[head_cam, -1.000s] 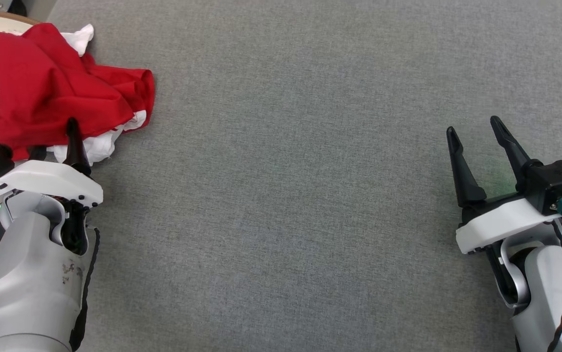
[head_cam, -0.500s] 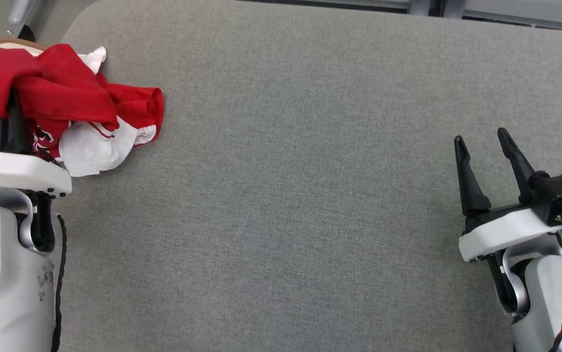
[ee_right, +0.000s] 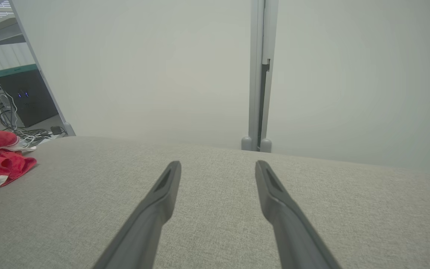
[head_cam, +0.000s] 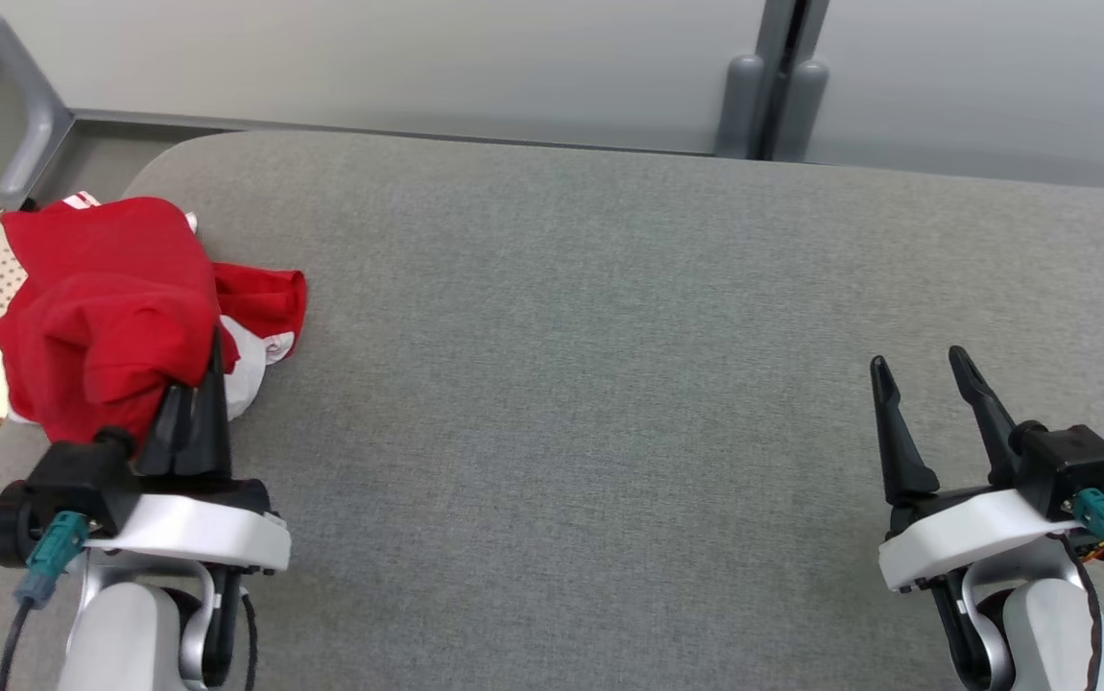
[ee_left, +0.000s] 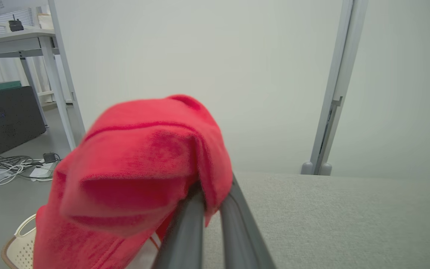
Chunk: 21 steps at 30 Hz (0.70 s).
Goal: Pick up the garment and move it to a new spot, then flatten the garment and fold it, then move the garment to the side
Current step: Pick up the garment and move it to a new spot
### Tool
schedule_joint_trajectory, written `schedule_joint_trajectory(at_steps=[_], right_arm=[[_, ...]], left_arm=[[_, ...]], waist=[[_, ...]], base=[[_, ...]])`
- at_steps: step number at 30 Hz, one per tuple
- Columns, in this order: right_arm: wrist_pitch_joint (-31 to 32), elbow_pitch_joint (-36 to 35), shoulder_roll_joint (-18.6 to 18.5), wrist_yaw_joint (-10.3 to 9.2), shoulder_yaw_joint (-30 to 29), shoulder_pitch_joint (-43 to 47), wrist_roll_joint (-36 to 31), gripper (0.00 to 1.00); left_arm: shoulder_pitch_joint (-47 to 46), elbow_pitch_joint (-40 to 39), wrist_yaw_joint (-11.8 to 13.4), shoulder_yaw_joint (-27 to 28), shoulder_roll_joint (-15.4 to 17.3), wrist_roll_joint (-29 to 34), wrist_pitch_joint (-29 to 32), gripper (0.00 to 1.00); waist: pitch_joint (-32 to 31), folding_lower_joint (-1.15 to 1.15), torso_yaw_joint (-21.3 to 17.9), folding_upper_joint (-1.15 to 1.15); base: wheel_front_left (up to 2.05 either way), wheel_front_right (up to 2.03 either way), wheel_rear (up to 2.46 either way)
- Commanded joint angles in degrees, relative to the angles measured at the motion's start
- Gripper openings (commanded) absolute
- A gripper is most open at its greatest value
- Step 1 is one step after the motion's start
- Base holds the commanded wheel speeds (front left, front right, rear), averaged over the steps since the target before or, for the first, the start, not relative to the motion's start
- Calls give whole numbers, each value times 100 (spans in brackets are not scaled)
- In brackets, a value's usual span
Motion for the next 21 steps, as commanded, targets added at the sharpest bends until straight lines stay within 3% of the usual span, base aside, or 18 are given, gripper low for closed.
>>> schedule_joint_trajectory(at_steps=[1, 10, 11, 21], right_arm=[[-26, 3, 17, -1, 6, 84, 40, 100], [-120, -38, 149, 0, 247, -77, 145, 100], [-120, -38, 149, 0, 247, -77, 145, 100], [-276, 73, 222, 0, 256, -218, 292, 100]], left_arm=[[146, -257, -32, -146, -32, 21, 94, 0], [151, -930, -101, -1124, -137, -197, 517, 0], [151, -930, -101, -1124, -137, -197, 517, 0], [-907, -716, -135, -2937, -194, -275, 756, 0]], waist=[[-172, 0, -258, 0], [46, 0, -1510, 0], [46, 0, -1510, 0], [601, 0, -2745, 0]], base=[[0, 0, 0], [0, 0, 0], [0, 0, 0], [0, 0, 0]])
